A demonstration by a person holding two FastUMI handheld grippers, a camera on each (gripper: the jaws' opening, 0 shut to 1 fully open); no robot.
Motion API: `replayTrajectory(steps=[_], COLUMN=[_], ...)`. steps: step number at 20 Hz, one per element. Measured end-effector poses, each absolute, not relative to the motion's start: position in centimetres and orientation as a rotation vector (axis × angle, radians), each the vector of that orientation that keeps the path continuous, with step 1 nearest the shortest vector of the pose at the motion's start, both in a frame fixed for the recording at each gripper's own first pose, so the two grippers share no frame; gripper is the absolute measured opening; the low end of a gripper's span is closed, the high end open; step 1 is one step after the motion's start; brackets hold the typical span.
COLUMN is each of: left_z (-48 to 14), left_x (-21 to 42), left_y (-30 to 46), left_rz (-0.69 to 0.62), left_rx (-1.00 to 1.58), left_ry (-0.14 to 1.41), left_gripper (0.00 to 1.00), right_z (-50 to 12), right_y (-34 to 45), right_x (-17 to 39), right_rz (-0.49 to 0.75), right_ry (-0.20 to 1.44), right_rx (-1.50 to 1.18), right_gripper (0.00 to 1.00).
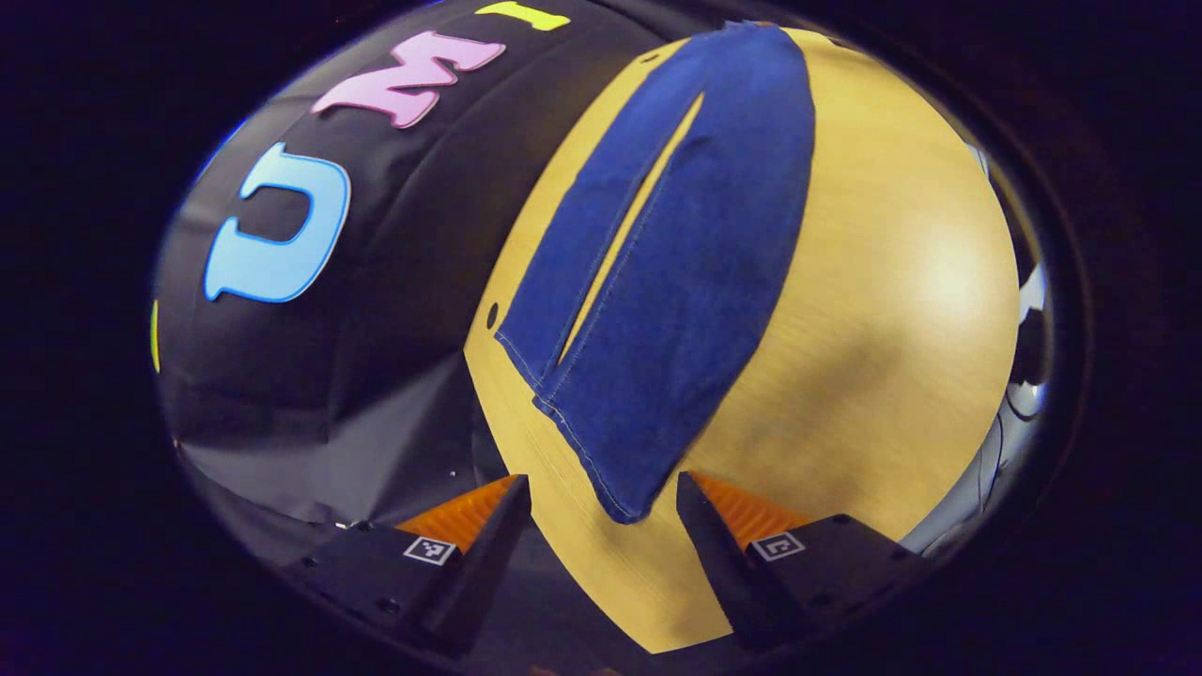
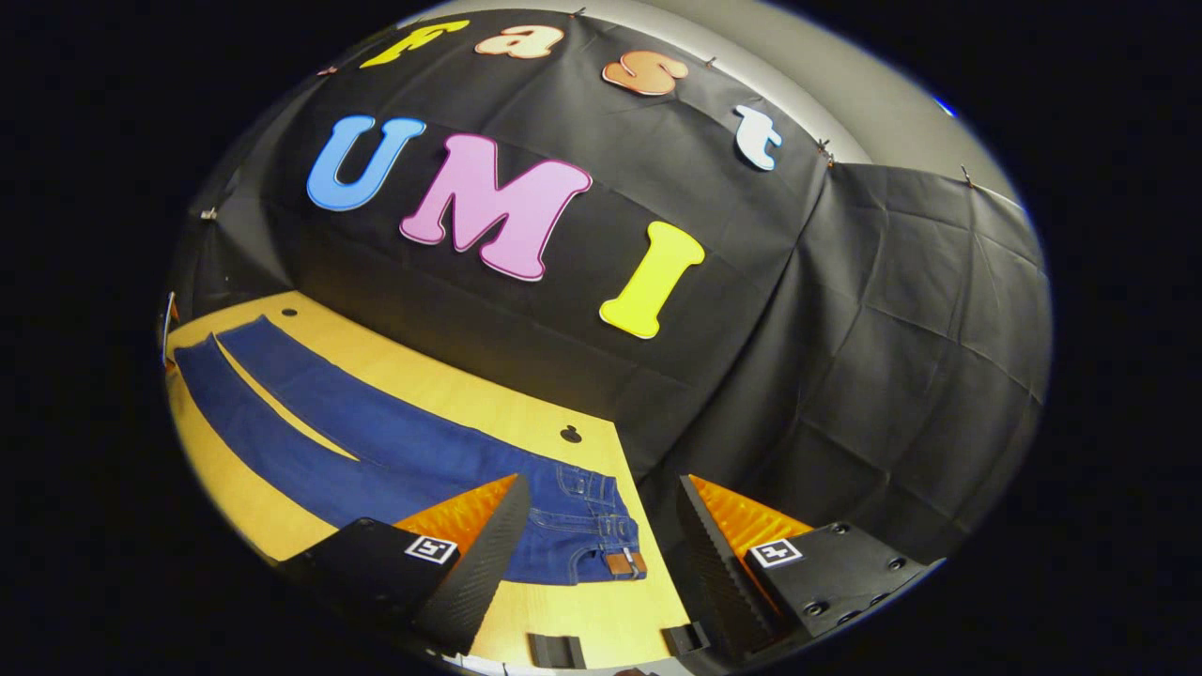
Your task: Grasp the waist and the cuffs of the jeans and fold them to make the two legs overlap; first hold the waist and fold one-third of the jeans toward the cuffs, then hold the cuffs and fold the remaining one-third in the same direction to finish folding.
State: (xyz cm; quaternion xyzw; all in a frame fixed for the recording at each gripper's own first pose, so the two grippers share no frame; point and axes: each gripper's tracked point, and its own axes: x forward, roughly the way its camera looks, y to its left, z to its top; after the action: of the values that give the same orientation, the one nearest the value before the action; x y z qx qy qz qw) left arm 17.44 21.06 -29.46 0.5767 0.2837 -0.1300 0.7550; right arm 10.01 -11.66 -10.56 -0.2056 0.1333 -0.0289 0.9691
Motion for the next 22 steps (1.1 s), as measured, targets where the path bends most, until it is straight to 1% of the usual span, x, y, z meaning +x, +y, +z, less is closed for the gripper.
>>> replayTrajectory(steps=[2, 5, 7, 8, 9, 10, 11, 12, 13, 14, 15, 17, 18, 20, 22], left_z=[-31.2, -31.2, -32.1, -32.4, -32.7, -33.0, -33.3, -33.6, -33.9, -33.9, -34.1, -34.1, -34.2, -33.8, -33.7], left_x=[18.1, 20.5, 21.2, 21.5, 21.8, 22.3, 22.3, 22.1, 21.9, 21.5, 21.4, 21.2, 21.1, 20.8, 21.1], left_y=[21.3, 20.7, 20.6, 20.6, 20.6, 20.5, 20.4, 20.3, 20.1, 19.9, 20.1, 19.8, 19.6, 18.9, 18.8], left_rz=[-0.318, -0.351, -0.367, -0.370, -0.371, -0.375, -0.381, -0.389, -0.399, -0.405, -0.401, -0.378, -0.364, -0.336, -0.331], left_rx=[1.301, 1.409, 1.413, 1.407, 1.406, 1.407, 1.409, 1.411, 1.418, 1.418, 1.406, 1.329, 1.262, 1.182, 1.195], left_ry=[0.657, 0.608, 0.622, 0.636, 0.644, 0.649, 0.660, 0.675, 0.688, 0.698, 0.713, 0.778, 0.812, 0.868, 0.883], left_gripper=[0.98, 0.95, 0.87, 0.74, 0.67, 0.53, 0.48, 0.35, 0.29, 0.15, 0.11, 0.06, 0.06, 0.06, 0.06], right_z=[-12.1, -14.9, -17.3, -18.5, -19.5, -20.4, -21.5, -22.5, -23.7, -24.8, -26.0, -29.3, -30.9, -33.0, -34.8], right_y=[-13.1, -15.3, -16.9, -17.3, -17.8, -18.4, -18.8, -19.2, -19.7, -20.0, -20.2, -20.6, -21.1, -22.0, -23.0], right_x=[11.2, 11.9, 12.1, 12.3, 12.7, 12.8, 12.8, 12.8, 12.6, 12.5, 12.4, 11.9, 12.0, 12.6, 13.2], right_rz=[-0.055, -0.032, 0.008, 0.031, 0.049, 0.065, 0.086, 0.114, 0.147, 0.188, 0.236, 0.354, 0.395, 0.456, 0.488], right_ry=[0.294, 0.339, 0.387, 0.412, 0.428, 0.441, 0.456, 0.471, 0.484, 0.490, 0.504, 0.562, 0.587, 0.608, 0.622], right_rx=[-0.491, -0.626, -0.699, -0.733, -0.777, -0.826, -0.871, -0.921, -0.976, -1.032, -1.082, -1.153, -1.198, -1.291, -1.367], right_gripper=[0.96, 0.96, 0.96, 0.96, 0.96, 0.96, 0.96, 0.96, 0.96, 0.96, 0.96, 0.96, 0.94, 0.94, 0.93])
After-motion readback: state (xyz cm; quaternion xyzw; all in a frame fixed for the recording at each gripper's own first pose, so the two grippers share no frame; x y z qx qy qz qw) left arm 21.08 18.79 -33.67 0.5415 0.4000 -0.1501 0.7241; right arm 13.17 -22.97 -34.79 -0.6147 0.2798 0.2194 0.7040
